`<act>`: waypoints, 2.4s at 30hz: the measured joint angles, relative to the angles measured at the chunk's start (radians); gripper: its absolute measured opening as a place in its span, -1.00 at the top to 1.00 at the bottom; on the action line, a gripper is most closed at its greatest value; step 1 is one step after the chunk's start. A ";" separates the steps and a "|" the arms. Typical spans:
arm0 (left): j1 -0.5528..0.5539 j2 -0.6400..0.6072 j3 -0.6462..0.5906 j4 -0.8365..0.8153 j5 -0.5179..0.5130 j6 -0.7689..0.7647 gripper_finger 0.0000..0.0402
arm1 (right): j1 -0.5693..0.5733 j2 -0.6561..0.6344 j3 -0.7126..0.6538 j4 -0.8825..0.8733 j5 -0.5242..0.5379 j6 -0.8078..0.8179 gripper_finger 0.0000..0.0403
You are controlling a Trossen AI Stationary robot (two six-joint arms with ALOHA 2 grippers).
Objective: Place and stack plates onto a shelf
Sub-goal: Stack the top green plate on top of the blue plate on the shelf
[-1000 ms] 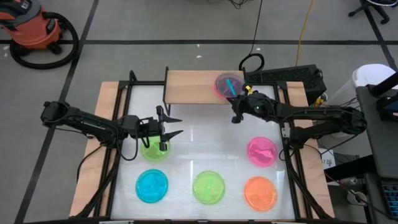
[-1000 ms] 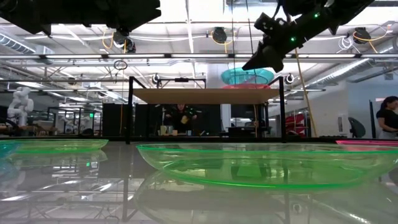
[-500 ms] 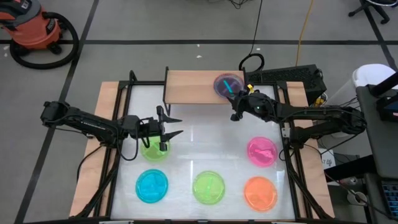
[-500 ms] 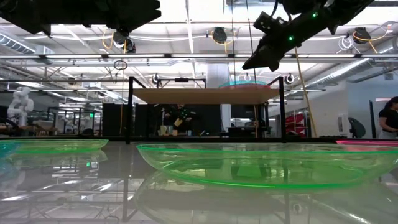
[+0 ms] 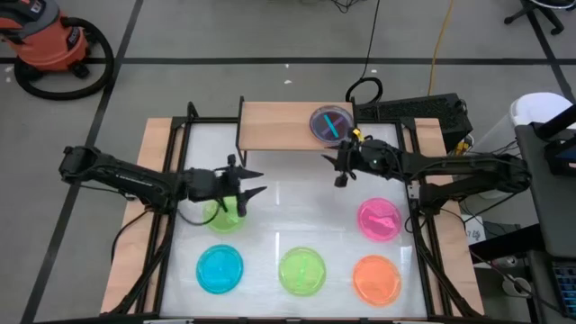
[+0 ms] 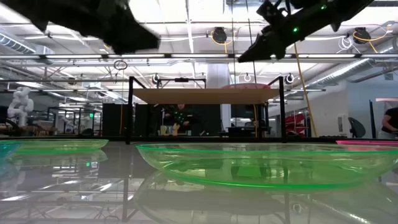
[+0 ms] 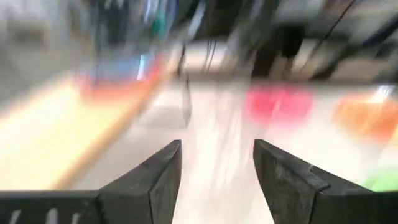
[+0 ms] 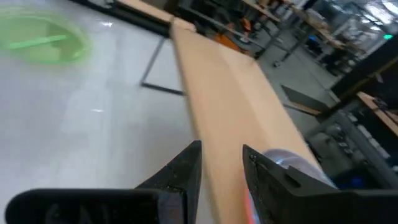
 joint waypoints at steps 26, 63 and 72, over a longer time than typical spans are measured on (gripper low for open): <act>-0.319 0.693 0.591 -1.305 -0.045 -0.879 0.24 | 0.309 -0.111 0.000 -0.063 0.117 0.105 0.49; -0.286 0.792 0.612 -1.343 -0.016 -0.901 0.48 | 0.309 -0.110 0.000 -0.101 0.137 0.124 0.49; -0.267 0.760 0.615 -1.338 -0.006 -0.799 0.95 | 0.309 -0.110 0.000 -0.102 0.137 0.124 0.49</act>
